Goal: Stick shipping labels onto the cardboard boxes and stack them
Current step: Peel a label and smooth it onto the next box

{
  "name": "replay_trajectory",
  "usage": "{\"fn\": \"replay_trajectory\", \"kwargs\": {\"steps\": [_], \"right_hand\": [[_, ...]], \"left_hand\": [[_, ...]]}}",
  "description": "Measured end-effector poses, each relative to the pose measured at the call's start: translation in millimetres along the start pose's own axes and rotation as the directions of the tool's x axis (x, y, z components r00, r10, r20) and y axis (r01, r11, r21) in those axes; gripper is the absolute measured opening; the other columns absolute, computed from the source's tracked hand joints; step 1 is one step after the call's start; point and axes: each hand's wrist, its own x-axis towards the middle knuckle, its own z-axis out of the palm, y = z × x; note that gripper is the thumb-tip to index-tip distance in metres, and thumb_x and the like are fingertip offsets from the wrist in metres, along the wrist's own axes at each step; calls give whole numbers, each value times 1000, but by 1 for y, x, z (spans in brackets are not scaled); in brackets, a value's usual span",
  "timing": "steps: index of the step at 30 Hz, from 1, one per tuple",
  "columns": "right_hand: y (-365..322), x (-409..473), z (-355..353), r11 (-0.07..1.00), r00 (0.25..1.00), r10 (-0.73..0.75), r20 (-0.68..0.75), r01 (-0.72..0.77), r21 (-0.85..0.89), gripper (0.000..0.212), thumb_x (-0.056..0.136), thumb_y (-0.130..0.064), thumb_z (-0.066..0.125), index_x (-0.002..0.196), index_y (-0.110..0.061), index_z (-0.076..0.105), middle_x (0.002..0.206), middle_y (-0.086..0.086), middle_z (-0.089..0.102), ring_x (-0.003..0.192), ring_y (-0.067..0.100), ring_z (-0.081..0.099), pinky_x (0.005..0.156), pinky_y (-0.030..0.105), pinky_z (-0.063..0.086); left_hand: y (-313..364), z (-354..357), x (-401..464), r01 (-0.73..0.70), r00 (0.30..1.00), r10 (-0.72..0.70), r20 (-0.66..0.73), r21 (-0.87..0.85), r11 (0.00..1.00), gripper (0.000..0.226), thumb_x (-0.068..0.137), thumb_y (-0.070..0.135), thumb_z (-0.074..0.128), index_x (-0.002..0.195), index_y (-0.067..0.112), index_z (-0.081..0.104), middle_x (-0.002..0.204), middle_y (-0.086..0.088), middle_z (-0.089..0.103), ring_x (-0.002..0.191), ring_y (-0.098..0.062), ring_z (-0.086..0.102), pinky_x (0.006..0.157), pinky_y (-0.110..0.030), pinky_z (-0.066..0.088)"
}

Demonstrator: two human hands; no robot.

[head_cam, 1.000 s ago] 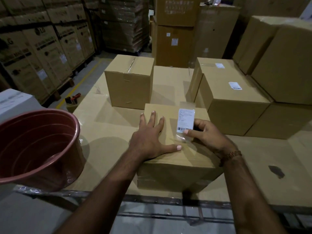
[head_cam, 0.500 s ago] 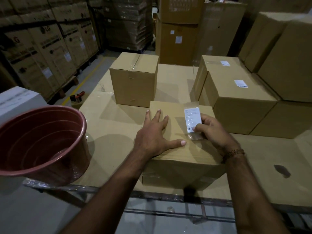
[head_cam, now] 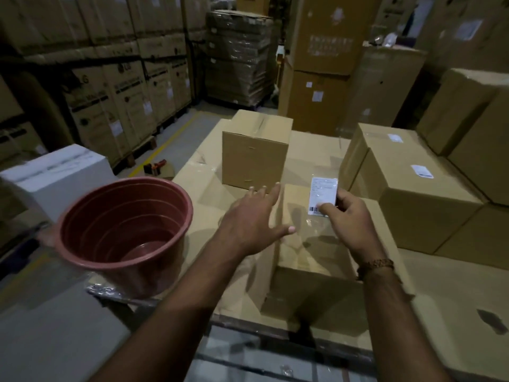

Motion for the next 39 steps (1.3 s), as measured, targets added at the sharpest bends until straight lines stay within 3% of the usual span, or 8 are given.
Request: {"fn": "replay_trajectory", "kwargs": {"steps": [9,12,15,19,27,30,35,39], "right_hand": [[-53,-19,160,999,989,-7,145,-1,53,37,98,0,66,95,-36,74,96,-22,79,99,4,76,93,27,58],[-62,-21,211,999,983,-16,183,9,39,27,96,-3,72,98,-29,78,98,-9,82,100,18,78,92,36,61],[-66,-24,250,1000,980,-1,200,-3,22,21,92,-12,81,111,-21,76,87,4,81,88,28,78,82,45,61],[-69,-29,289,999,982,47,182,-42,-32,21,86,-13,88,100,-17,73,70,-3,77,66,7,69,71,31,55],[-72,-39,331,959,982,107,154,-62,-275,17,85,-24,89,87,-21,72,68,-7,75,62,3,69,60,21,47],[-67,-37,343,928,977,119,177,-46,-370,17,85,-25,88,83,-21,71,69,-5,75,65,8,70,60,22,47],[-65,-33,356,865,959,160,236,-20,-502,17,85,-24,88,82,-22,71,73,-8,76,70,6,72,60,22,49],[-63,-31,364,825,945,188,266,-5,-565,16,83,-23,90,81,-21,75,72,-9,74,68,2,68,57,13,43]], "left_hand": [[-171,-107,-65,146,936,-183,-301,-141,979,81,95,66,59,163,28,36,162,-1,46,145,-22,47,116,-49,44],[-234,-117,-75,197,906,-242,-347,-160,967,73,98,65,58,158,25,46,157,-1,54,139,-24,54,110,-49,49],[-279,-115,-82,215,914,-246,-324,-130,968,74,98,65,56,156,21,48,156,-3,54,140,-26,53,111,-48,47],[-312,-105,-84,208,937,-228,-265,-104,973,72,98,63,56,154,18,50,150,-4,58,135,-23,55,107,-41,46],[-336,-96,-88,184,948,-237,-211,-242,953,56,102,41,65,148,12,55,135,-6,66,119,-21,61,89,-26,38],[-340,-92,-90,194,937,-260,-234,-271,943,51,102,38,66,146,12,58,138,-6,66,123,-23,61,92,-26,39],[-346,-85,-90,221,932,-282,-226,-263,939,63,104,42,62,158,15,46,161,-6,48,148,-24,45,120,-38,35],[-350,-82,-91,222,932,-283,-226,-260,940,65,105,43,60,161,17,41,165,-4,43,151,-22,40,122,-36,30]]}}
